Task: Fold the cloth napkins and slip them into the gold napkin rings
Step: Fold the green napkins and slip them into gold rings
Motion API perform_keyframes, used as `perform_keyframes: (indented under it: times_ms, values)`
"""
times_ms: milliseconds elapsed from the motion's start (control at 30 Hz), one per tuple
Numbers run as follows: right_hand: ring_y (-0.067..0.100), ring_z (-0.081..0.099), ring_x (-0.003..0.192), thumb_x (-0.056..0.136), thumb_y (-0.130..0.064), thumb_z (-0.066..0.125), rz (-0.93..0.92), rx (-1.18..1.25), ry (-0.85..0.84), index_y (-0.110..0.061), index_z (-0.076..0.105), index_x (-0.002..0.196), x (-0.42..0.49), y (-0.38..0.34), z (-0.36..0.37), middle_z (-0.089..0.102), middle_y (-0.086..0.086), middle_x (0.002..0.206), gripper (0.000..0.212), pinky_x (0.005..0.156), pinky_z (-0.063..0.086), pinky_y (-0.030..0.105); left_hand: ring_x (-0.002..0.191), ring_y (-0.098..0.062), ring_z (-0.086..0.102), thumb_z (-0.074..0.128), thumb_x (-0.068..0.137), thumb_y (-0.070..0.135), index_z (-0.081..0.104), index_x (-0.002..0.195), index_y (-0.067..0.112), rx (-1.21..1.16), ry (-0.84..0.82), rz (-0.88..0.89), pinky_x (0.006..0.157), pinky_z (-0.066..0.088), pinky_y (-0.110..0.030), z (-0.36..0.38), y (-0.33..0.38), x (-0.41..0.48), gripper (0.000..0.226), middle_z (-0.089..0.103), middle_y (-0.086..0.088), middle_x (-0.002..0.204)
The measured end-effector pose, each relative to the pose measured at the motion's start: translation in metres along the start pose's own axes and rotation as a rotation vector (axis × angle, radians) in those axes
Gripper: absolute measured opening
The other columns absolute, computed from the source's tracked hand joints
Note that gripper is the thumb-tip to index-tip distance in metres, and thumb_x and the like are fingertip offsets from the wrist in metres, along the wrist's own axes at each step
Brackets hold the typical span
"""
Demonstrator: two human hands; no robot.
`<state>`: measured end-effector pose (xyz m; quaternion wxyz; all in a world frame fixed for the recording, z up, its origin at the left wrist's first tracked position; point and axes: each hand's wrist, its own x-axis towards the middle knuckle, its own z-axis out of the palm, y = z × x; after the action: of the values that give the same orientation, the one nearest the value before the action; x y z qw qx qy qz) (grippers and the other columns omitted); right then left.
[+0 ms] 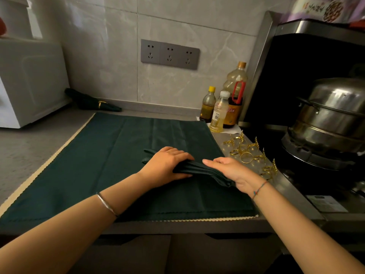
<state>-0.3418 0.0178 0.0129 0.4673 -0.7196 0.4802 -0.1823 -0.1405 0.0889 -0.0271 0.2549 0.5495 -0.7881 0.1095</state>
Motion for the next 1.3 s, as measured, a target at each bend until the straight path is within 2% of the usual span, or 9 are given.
perform_keyframes:
  times_ms: [233,300,400,467,600,767,933,1033,1300]
  values:
    - [0.017,0.063,0.075,0.090,-0.033,0.059,-0.214,-0.189,0.241,-0.013,0.061,0.087,-0.024,0.047,-0.047,0.070,0.003,0.079,0.020,0.070,0.048,0.033,0.103,-0.014,0.060,0.054,0.094,0.040,0.057,0.123,0.027,0.166,-0.220,0.007,0.095,0.036,-0.026,-0.004,0.023,0.036,0.032,0.066,0.005,0.110]
    - [0.015,0.061,0.068,0.088,-0.031,0.062,-0.254,-0.257,0.367,-0.015,0.059,0.083,-0.034,0.063,-0.063,0.067,-0.001,0.074,0.017,0.061,0.046,0.025,0.105,-0.016,0.060,0.053,0.094,0.042,0.058,0.122,0.027,0.219,-0.254,-0.014,0.094,0.039,-0.028,-0.003,0.028,0.045,0.032,0.066,0.006,0.112]
    - [0.015,0.056,0.069,0.080,-0.029,0.072,-0.308,-0.381,0.647,-0.014,0.054,0.087,-0.040,0.089,-0.083,0.057,-0.002,0.078,0.025,0.055,0.039,0.023,0.104,-0.018,0.060,0.053,0.093,0.043,0.058,0.121,0.028,0.258,-0.264,-0.052,0.088,0.042,-0.029,-0.001,0.035,0.055,0.032,0.066,0.005,0.111]
    - [0.020,0.055,0.084,0.075,-0.031,0.076,-0.298,-0.440,0.705,-0.015,0.055,0.099,-0.038,0.102,-0.094,0.055,-0.001,0.092,0.036,0.065,0.044,0.029,0.104,-0.017,0.060,0.053,0.094,0.043,0.058,0.120,0.028,0.265,-0.267,-0.067,0.086,0.043,-0.029,0.001,0.040,0.059,0.031,0.066,0.004,0.112]
    - [0.025,0.050,0.115,0.078,-0.039,0.072,-0.187,-0.463,0.553,-0.019,0.054,0.125,-0.026,0.121,-0.100,0.056,0.003,0.123,0.054,0.092,0.045,0.039,0.105,-0.018,0.060,0.053,0.094,0.043,0.058,0.120,0.027,0.284,-0.280,-0.094,0.084,0.044,-0.029,0.005,0.049,0.064,0.031,0.066,0.004,0.112]
    - [0.023,0.055,0.112,0.080,-0.039,0.070,-0.191,-0.450,0.552,-0.017,0.056,0.126,-0.017,0.125,-0.097,0.060,0.007,0.121,0.053,0.089,0.046,0.034,0.105,-0.018,0.060,0.052,0.094,0.044,0.058,0.121,0.027,0.293,-0.290,-0.107,0.082,0.043,-0.028,0.002,0.053,0.064,0.032,0.065,0.004,0.112]
    - [0.016,0.055,0.112,0.076,-0.037,0.073,-0.330,-0.495,0.457,-0.026,0.058,0.120,-0.020,0.103,-0.083,0.061,-0.006,0.117,0.047,0.098,0.045,0.039,0.103,-0.018,0.061,0.052,0.094,0.045,0.059,0.119,0.027,0.312,-0.299,-0.126,0.080,0.043,-0.028,-0.007,0.049,0.060,0.032,0.066,0.003,0.110]
    - [0.016,0.049,0.116,0.076,-0.041,0.072,-0.432,-0.592,0.405,-0.032,0.056,0.122,-0.022,0.084,-0.071,0.059,-0.011,0.119,0.049,0.100,0.037,0.031,0.103,-0.018,0.060,0.052,0.094,0.045,0.059,0.119,0.028,0.326,-0.315,-0.124,0.079,0.043,-0.028,-0.011,0.050,0.059,0.031,0.066,0.003,0.110]
    - [0.011,0.042,0.110,0.076,-0.040,0.074,-0.647,-0.641,0.352,-0.032,0.054,0.119,-0.020,0.037,-0.021,0.060,-0.013,0.115,0.048,0.087,0.029,0.021,0.097,-0.017,0.061,0.051,0.094,0.045,0.060,0.114,0.028,0.351,-0.293,-0.096,0.070,0.038,-0.026,-0.020,0.058,0.054,0.028,0.066,0.004,0.104]
